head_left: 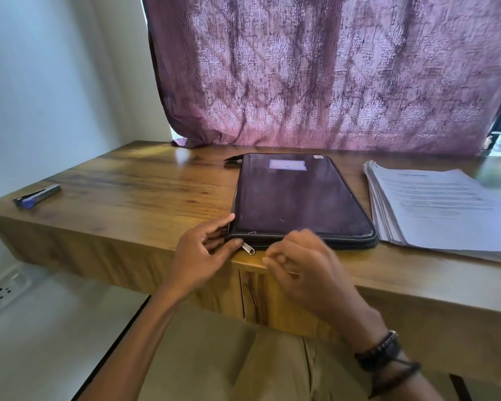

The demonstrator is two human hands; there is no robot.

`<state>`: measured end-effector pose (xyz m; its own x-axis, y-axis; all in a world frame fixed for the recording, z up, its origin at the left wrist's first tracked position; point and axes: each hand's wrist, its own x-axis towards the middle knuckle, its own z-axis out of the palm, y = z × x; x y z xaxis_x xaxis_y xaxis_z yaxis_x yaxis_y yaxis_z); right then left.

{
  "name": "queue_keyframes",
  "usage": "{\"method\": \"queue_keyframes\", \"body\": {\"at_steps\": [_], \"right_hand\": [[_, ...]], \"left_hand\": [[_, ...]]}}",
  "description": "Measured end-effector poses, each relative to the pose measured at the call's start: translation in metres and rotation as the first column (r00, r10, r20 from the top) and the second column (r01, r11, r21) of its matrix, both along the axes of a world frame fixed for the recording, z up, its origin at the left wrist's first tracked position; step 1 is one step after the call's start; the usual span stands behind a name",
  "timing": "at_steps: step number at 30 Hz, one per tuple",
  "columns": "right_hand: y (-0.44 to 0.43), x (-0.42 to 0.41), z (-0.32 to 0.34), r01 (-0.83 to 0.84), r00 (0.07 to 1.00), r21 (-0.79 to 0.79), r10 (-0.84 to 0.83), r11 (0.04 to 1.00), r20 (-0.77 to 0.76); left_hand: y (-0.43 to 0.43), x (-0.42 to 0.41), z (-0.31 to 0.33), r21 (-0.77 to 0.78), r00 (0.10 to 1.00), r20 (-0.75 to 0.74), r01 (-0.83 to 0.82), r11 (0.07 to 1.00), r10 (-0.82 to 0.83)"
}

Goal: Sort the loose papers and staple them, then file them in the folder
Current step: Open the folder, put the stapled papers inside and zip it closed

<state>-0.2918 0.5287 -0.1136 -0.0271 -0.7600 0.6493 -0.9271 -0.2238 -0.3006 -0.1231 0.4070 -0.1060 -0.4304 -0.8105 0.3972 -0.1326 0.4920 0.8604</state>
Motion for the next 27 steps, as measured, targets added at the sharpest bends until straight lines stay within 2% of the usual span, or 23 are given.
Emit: {"method": "queue_keyframes", "body": {"at_steps": [6,13,21,25,27], "right_hand": [[-0.018,0.033,-0.011,0.202,0.970,0.003,-0.201,0.979,0.136],[-0.030,0.054,-0.009,0.343,0.925,0.005,-0.338,0.939,0.175],[-0.021,0.049,-0.016,0.310,0.926,-0.076,-0.283,0.948,0.252],[-0.017,0.044,-0.019,0.270,0.937,-0.089,-0.240,0.959,0.252],[-0.017,0.041,-0.018,0.248,0.947,-0.091,-0.222,0.964,0.231]], "left_hand": [[-0.004,0.007,-0.006,-0.081,0.996,0.068,0.065,0.995,-0.059],[-0.006,0.006,-0.009,-0.111,0.997,0.033,0.070,0.991,-0.066],[-0.001,0.004,-0.011,-0.201,0.997,0.051,0.059,0.978,-0.050],[0.005,-0.002,-0.018,-0.369,0.992,0.088,-0.046,0.928,0.085],[0.009,-0.007,-0.021,-0.401,0.986,0.062,-0.116,0.909,0.153]]}}
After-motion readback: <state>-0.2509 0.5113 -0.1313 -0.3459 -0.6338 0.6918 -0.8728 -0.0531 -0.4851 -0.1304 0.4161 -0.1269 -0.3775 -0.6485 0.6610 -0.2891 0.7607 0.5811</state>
